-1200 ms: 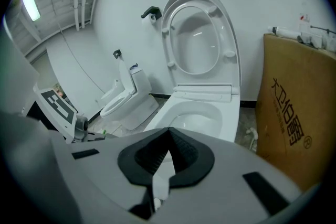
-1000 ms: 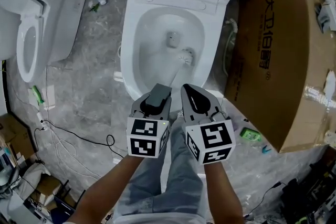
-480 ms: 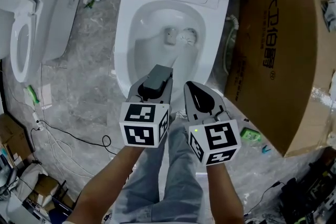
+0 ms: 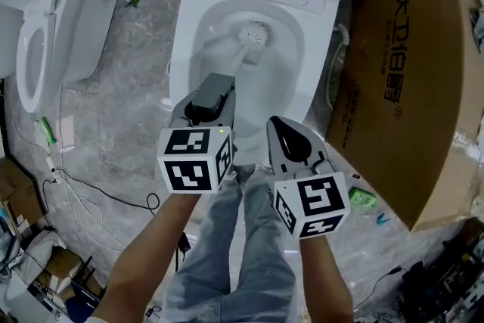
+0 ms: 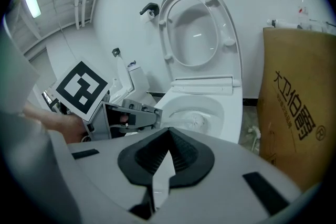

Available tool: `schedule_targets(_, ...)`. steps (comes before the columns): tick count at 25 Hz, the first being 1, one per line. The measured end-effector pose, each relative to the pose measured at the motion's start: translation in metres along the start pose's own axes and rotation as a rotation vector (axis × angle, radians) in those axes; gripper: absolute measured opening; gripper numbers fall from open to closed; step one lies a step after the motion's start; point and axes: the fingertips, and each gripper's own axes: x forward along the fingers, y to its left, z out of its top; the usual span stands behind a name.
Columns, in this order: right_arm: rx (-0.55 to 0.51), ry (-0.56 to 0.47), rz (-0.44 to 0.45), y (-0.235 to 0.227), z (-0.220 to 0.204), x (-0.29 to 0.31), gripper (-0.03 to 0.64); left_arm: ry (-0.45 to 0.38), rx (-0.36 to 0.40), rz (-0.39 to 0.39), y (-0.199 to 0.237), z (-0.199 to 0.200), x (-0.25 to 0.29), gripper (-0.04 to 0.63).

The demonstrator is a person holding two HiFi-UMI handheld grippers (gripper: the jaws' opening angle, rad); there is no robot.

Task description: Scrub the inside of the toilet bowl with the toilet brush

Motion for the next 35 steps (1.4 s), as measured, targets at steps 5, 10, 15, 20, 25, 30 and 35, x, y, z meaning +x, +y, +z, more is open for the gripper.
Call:
schedule_targets(5,-0.001,-0.002,0.01,0.009,0.003,0.004,-0.002,-0.008,-0.003,0.045,0.021,0.005,-0.01,0.153)
schedule_targets(10,-0.018,-0.006,0.016,0.019,0.007,0.003,-0.002,0.021,-0.015,0.068,0.038,-0.006,-0.027,0.153)
schedule_targets(15,-0.04,-0.004,0.013,0.025,0.011,0.004,-0.002,0.062,-0.003,0.089,0.049,-0.02,-0.044,0.153)
schedule_targets(20,-0.069,0.014,0.013,0.036,0.016,0.0,-0.002,0.116,0.013,0.087,0.05,-0.028,-0.063,0.153)
schedule_targets(25,-0.097,0.018,0.014,0.048,0.025,-0.008,-0.002,0.193,0.034,0.076,0.048,-0.042,-0.082,0.153)
schedule_targets(30,-0.091,0.029,0.0,0.05,0.026,-0.01,-0.002,0.257,0.077,0.062,0.047,-0.054,-0.099,0.153)
schedule_targets(35,-0.086,0.023,-0.019,0.053,0.03,-0.013,-0.002,0.318,0.11,0.028,0.047,-0.066,-0.112,0.153)
